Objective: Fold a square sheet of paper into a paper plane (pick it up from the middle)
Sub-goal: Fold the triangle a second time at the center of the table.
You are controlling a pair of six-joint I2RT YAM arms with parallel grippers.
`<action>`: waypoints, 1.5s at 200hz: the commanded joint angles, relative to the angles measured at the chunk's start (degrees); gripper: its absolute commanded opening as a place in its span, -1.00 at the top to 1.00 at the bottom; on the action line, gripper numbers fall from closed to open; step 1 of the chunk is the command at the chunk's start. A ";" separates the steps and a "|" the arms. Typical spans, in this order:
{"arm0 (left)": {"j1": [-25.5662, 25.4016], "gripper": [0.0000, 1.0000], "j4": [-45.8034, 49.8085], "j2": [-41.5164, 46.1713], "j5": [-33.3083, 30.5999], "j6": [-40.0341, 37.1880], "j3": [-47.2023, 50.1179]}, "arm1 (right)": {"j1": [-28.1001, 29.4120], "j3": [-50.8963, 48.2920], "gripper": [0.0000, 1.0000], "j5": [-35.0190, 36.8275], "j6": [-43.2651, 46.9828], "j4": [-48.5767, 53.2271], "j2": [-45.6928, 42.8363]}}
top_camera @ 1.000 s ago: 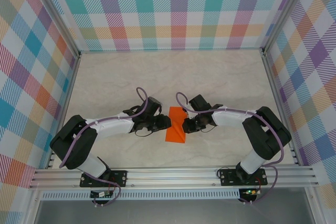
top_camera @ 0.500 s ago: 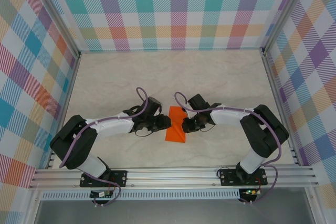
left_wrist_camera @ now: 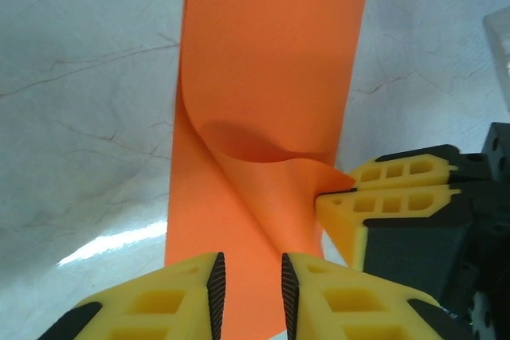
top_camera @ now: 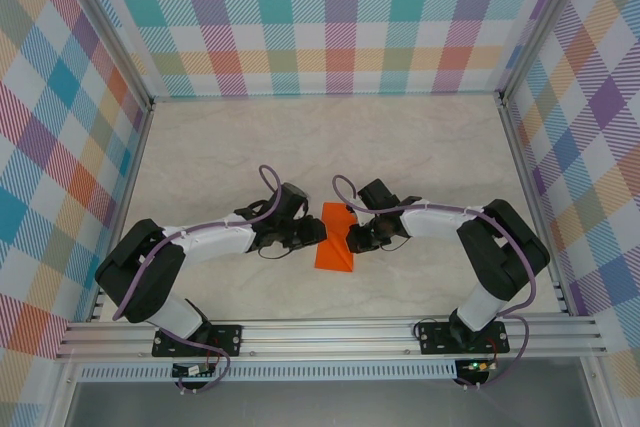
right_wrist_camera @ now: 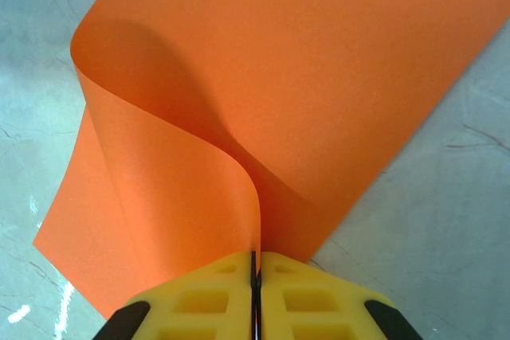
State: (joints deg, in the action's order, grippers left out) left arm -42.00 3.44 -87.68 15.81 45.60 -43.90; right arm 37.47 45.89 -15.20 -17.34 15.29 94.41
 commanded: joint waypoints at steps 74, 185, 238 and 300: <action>-0.97 0.86 -18.19 -10.39 4.16 11.24 -1.35 | -0.30 -0.75 0.82 1.27 -0.84 0.37 0.70; -2.00 0.79 -15.64 -8.38 3.86 9.25 0.88 | -0.30 -0.80 0.82 1.66 -0.85 0.41 0.95; -2.46 0.79 -14.56 -10.84 2.80 8.56 0.47 | -0.30 -0.76 0.82 1.42 -0.94 0.41 1.12; -2.47 0.81 -12.16 -13.94 0.90 7.63 0.71 | -0.30 -0.64 0.80 1.31 -1.06 0.34 1.17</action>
State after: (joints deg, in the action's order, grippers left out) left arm -43.44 -11.60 -100.14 18.26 54.57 -43.90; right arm 37.47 45.87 -15.16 -17.61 15.22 94.41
